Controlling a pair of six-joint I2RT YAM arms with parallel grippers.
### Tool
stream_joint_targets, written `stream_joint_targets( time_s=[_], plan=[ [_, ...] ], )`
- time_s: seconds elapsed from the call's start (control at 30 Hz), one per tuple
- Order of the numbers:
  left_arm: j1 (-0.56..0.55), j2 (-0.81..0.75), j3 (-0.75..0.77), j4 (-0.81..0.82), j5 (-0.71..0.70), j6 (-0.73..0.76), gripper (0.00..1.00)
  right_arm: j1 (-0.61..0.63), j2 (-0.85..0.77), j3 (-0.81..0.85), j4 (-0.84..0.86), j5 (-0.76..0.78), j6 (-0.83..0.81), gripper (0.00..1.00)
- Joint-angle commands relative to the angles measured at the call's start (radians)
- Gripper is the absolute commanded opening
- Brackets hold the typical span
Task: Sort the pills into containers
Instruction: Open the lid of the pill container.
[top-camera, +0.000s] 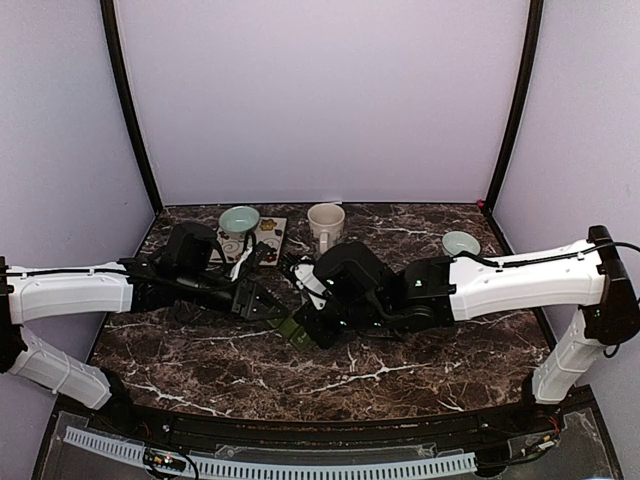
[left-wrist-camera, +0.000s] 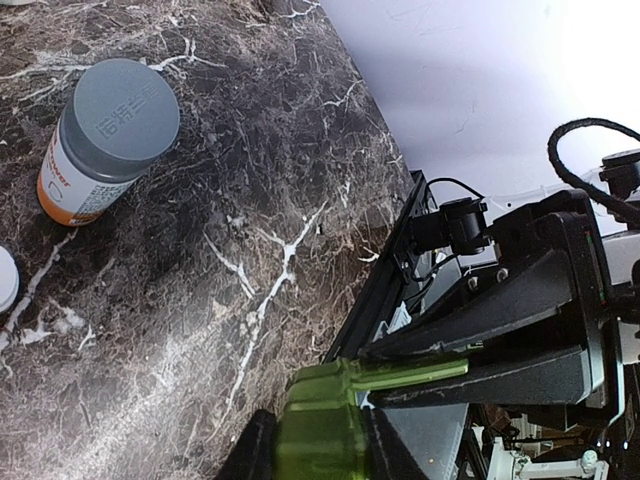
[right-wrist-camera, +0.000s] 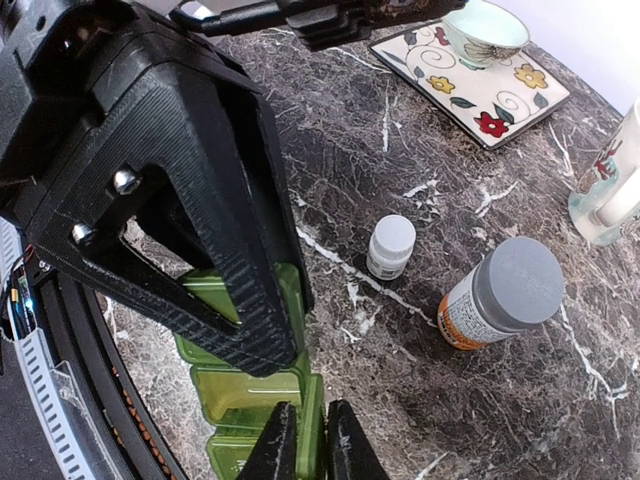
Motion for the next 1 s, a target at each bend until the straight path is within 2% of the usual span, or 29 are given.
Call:
stream_joint_targets(
  time_s=[0.0,0.13,0.27,0.53,0.57,0.7,0.77,0.97],
  plan=[
    [0.0,-0.011,-0.007,-0.006,-0.006,0.015,0.0,-0.001,-0.039,-0.005,0.044,-0.007,0.012,0.13],
    [0.0,-0.008,-0.007,-0.007,-0.006,0.017,0.0,-0.001,-0.039,-0.008,0.044,-0.003,0.014,0.1],
    [-0.001,-0.008,-0.007,-0.005,-0.004,0.017,0.0,-0.008,-0.039,-0.012,0.036,-0.001,0.021,0.0],
    [0.0,-0.018,-0.022,0.021,-0.003,0.017,0.0,-0.03,-0.079,-0.026,0.042,-0.035,0.052,0.0],
    [0.0,-0.021,-0.025,0.021,-0.009,0.019,0.03,-0.032,-0.08,-0.026,0.043,-0.04,0.054,0.0],
    [0.0,-0.026,-0.031,0.017,-0.032,0.021,0.3,-0.037,-0.082,-0.027,0.036,-0.05,0.063,0.0],
    [0.003,-0.029,-0.032,0.017,-0.039,0.021,0.39,-0.041,-0.083,-0.027,0.03,-0.052,0.067,0.0],
    [0.012,-0.036,-0.032,0.016,-0.063,0.022,0.59,-0.048,-0.087,-0.025,0.008,-0.059,0.075,0.0]
  ],
)
